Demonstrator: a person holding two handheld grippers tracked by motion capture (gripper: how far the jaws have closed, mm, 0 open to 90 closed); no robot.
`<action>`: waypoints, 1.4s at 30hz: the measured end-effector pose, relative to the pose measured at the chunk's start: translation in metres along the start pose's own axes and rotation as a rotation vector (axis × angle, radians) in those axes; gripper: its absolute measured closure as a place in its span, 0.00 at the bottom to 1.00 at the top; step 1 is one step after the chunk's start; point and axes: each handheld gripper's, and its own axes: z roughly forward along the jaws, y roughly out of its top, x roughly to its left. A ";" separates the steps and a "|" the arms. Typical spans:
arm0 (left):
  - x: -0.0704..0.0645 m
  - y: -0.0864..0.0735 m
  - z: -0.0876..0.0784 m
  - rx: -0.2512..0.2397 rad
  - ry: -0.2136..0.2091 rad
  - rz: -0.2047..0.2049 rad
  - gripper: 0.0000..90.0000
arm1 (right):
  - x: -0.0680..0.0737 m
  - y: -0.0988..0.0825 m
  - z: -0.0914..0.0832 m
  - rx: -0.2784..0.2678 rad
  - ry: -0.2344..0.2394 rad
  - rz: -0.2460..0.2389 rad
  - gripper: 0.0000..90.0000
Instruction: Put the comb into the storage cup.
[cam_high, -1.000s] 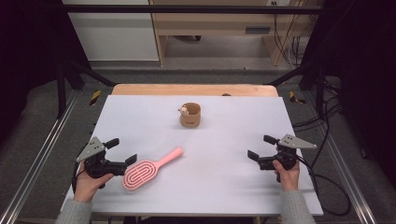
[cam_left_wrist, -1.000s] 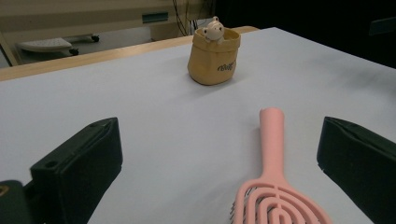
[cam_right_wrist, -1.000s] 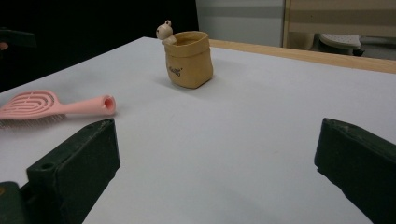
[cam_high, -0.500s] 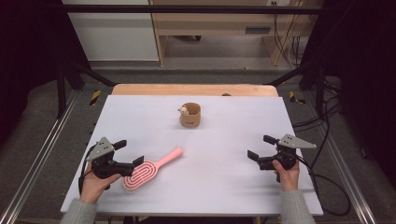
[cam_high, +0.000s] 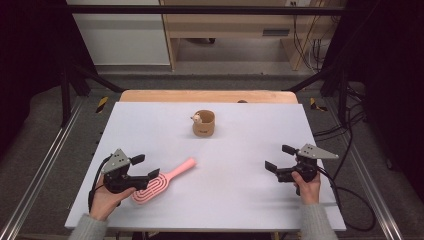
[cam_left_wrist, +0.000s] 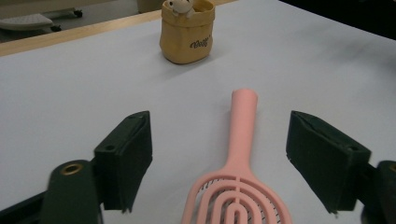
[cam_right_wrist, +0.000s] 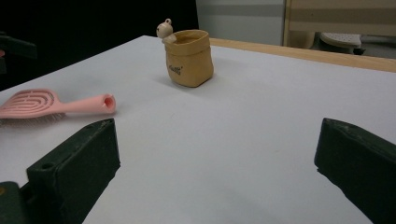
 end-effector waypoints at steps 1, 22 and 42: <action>-0.001 0.000 0.000 0.004 0.002 -0.001 0.34 | 0.000 0.000 0.000 0.000 0.000 0.000 0.00; -0.023 0.016 0.028 0.073 0.061 -0.058 0.77 | 0.000 -0.001 0.001 0.006 -0.003 0.001 0.00; -0.033 0.029 0.058 0.108 0.102 -0.092 0.99 | 0.000 -0.001 0.002 0.010 -0.003 -0.003 0.00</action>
